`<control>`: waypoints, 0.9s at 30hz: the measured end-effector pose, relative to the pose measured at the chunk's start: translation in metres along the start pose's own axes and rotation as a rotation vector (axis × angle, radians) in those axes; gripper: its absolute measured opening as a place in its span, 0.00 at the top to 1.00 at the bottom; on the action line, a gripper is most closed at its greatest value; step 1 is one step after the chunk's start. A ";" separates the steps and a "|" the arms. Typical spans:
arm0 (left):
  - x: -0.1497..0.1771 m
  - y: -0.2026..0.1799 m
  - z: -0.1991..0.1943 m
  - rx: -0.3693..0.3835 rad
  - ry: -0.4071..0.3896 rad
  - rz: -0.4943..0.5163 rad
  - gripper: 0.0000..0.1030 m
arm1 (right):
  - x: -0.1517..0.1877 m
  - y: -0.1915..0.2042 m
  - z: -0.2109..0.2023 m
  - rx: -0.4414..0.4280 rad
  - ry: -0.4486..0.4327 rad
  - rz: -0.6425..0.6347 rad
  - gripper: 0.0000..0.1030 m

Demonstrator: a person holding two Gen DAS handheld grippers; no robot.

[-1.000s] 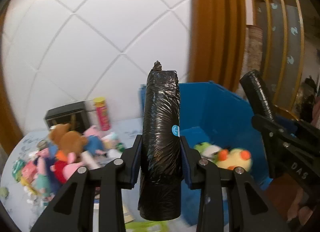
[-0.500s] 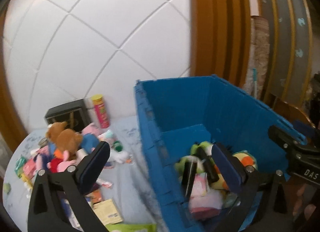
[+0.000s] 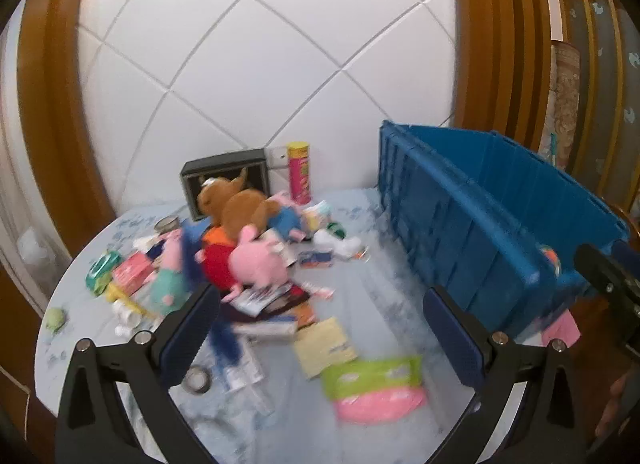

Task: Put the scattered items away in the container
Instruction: 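Withdraw both grippers from the crate back over the table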

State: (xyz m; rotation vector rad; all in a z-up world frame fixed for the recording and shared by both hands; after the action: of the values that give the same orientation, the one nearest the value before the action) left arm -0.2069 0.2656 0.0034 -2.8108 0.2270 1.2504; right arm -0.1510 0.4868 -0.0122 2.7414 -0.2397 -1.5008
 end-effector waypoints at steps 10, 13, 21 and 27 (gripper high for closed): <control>0.058 0.075 -0.044 -0.020 0.040 -0.036 0.00 | 0.062 0.068 -0.054 0.033 0.040 -0.029 0.00; 0.065 0.086 -0.055 -0.020 0.036 -0.043 0.00 | 0.069 0.077 -0.061 0.032 0.046 -0.023 0.00; 0.078 0.104 -0.063 -0.030 0.045 -0.056 0.00 | 0.078 0.096 -0.070 0.019 0.059 -0.035 0.00; 0.091 0.117 -0.068 -0.049 0.049 -0.081 0.00 | 0.090 0.106 -0.067 0.003 0.090 -0.047 0.00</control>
State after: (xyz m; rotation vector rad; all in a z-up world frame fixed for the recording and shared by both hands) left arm -0.1151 0.1320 -0.0172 -2.8632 0.0848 1.1870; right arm -0.0609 0.3649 -0.0431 2.8278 -0.1783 -1.3833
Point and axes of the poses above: each gripper's, at about its wrist camera, not at the fingertips, and z roughly the way its jaws point, y to its left, x to its underside, the point moved 9 cm from there along z, roughly the way its jaws point, and after that the axes turned 7 degrees about y, right-handed, at the moved point
